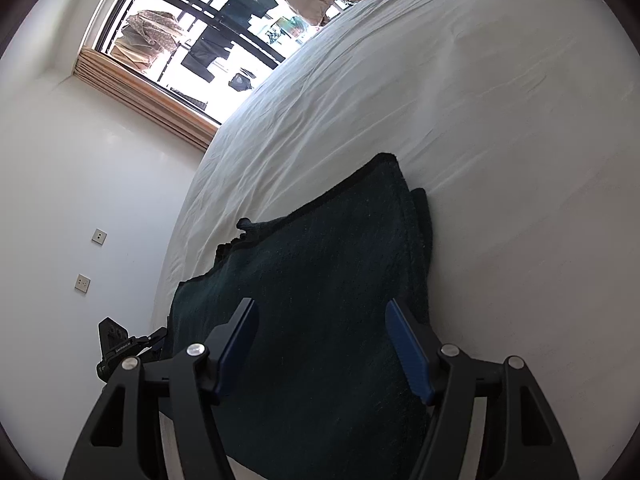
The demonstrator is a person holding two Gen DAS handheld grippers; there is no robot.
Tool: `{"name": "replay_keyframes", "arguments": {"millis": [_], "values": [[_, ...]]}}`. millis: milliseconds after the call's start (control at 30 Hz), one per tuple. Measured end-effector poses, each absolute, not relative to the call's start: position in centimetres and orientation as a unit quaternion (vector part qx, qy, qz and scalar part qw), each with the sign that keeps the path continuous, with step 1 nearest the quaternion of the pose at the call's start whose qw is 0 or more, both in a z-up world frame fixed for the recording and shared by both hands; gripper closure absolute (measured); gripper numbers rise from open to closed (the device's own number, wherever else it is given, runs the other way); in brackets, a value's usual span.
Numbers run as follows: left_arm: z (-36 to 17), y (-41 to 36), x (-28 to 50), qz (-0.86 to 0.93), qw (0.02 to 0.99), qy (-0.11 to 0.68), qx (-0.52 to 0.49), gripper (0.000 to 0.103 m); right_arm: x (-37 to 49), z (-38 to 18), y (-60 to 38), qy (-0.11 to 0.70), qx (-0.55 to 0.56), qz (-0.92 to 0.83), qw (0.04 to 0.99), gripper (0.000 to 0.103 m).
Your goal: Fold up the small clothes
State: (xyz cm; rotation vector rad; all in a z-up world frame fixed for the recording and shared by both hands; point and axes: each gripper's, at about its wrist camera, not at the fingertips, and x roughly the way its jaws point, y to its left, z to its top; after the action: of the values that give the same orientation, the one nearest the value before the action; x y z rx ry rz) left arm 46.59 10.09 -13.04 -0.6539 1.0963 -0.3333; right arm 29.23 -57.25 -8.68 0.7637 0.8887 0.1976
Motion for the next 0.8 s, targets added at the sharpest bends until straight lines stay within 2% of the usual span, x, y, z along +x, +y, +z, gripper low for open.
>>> {"name": "replay_keyframes", "arguments": {"millis": [233, 300, 467, 800], "values": [[-12.8, 7.6, 46.7, -0.173, 0.799, 0.519, -0.250, 0.082, 29.5, -8.7, -56.2, 0.425, 0.352, 0.096, 0.829, 0.038], [-12.8, 7.7, 46.4, -0.168, 0.804, 0.515, -0.247, 0.098, 29.5, -8.7, -56.1, 0.426, 0.348, 0.095, 0.830, 0.040], [-12.7, 8.9, 44.8, -0.156, 0.822, 0.488, -0.247, 0.099, 29.3, -9.0, -56.2, 0.426, 0.350, 0.090, 0.829, 0.045], [-15.0, 11.8, 42.2, -0.128, 0.821, 0.449, -0.328, 0.099, 29.1, -9.6, -55.6, 0.431, 0.337, 0.084, 0.833, 0.046]]}}
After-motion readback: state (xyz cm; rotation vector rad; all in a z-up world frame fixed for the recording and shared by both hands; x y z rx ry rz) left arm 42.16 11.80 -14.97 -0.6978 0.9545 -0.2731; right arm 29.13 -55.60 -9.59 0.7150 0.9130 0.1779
